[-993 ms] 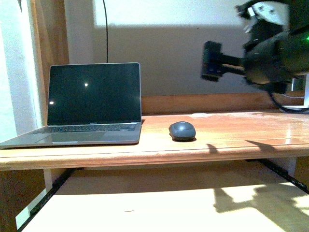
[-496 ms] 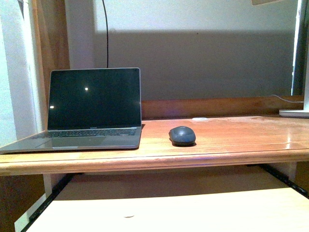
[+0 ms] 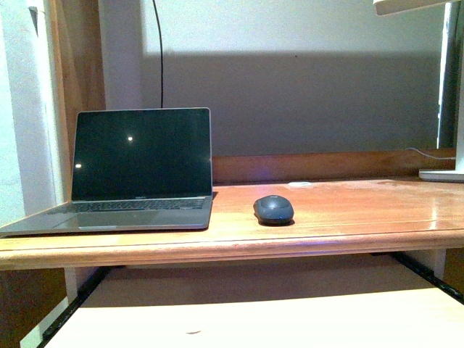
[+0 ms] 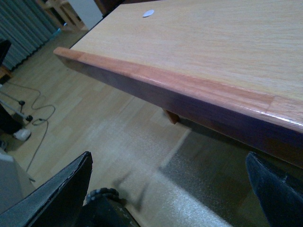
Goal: Place mouse
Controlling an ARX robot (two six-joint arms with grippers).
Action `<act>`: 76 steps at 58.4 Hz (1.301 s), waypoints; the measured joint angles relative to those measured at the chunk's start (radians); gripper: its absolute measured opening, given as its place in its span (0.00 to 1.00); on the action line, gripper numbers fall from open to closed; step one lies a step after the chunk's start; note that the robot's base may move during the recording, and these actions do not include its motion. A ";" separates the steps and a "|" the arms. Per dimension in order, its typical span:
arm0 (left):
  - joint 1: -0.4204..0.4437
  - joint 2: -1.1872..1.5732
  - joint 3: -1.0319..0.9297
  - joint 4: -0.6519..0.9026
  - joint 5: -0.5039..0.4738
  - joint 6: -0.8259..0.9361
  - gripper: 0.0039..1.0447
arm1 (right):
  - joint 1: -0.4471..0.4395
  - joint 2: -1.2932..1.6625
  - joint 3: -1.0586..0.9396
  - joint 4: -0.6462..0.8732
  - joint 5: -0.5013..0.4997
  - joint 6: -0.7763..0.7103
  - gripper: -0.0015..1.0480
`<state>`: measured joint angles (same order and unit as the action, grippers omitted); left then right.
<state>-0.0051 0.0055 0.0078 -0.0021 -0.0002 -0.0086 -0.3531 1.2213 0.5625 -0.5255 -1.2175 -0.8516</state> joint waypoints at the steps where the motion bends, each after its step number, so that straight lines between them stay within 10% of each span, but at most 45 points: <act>1: 0.000 0.000 0.000 0.000 0.000 0.000 0.93 | 0.009 -0.003 -0.006 0.019 0.003 0.000 0.93; 42: 0.000 0.000 0.000 0.000 0.000 0.000 0.93 | 0.500 0.141 -0.124 0.948 0.397 0.575 0.93; 76: 0.000 0.000 0.000 0.000 0.000 0.000 0.93 | 0.751 0.562 0.237 1.204 1.149 0.805 0.93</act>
<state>-0.0051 0.0055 0.0078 -0.0021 -0.0002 -0.0086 0.3977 1.7836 0.7998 0.6781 -0.0689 -0.0471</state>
